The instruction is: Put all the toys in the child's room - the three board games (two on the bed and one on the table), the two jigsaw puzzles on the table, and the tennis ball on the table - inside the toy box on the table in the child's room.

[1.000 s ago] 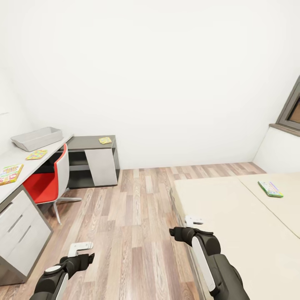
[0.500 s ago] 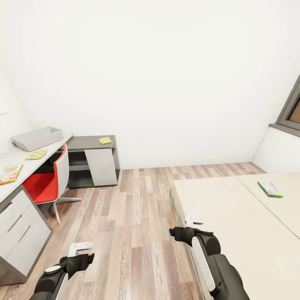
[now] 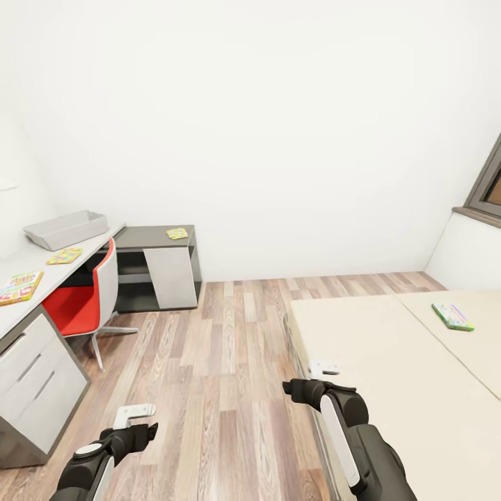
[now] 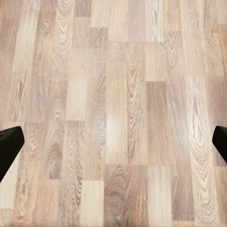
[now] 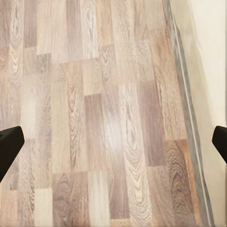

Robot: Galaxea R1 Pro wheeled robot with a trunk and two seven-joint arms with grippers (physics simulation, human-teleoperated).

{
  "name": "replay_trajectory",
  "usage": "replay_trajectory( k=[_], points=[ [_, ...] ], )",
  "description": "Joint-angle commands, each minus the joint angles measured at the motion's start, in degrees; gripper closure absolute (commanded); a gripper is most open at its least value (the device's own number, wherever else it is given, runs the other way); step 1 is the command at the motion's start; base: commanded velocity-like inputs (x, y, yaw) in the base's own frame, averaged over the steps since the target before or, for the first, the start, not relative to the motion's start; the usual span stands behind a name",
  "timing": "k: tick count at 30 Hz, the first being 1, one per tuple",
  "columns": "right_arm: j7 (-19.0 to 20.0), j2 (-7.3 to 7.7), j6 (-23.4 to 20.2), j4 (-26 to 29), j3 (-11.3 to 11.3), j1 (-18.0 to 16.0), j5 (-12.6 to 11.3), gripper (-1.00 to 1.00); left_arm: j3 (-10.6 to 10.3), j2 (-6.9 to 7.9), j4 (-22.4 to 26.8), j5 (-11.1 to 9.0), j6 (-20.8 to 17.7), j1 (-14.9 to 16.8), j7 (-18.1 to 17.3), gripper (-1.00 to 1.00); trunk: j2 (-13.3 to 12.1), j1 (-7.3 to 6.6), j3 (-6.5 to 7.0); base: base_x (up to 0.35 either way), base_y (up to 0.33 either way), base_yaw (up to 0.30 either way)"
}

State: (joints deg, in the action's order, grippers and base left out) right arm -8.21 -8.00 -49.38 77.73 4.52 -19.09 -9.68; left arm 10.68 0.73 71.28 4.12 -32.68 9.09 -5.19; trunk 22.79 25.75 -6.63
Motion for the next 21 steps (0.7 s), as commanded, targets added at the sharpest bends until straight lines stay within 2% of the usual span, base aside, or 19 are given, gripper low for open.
replay_trajectory(
  k=[1,21],
  points=[
    [-0.6,0.01,-0.2,0.1,0.1,-0.1,-0.6,-1.0,0.1,-0.01,0.1,0.4,-0.3,0.0,-0.5,-1.0,0.1,0.03,-0.13,-0.055,-0.072,0.018],
    [-0.6,0.01,-0.2,0.1,0.1,-0.1,-0.6,-1.0,0.2,-0.01,0.1,0.4,-0.3,0.0,-0.5,-1.0,0.1,0.03,-0.13,-0.011,-0.014,0.004]
  ],
)
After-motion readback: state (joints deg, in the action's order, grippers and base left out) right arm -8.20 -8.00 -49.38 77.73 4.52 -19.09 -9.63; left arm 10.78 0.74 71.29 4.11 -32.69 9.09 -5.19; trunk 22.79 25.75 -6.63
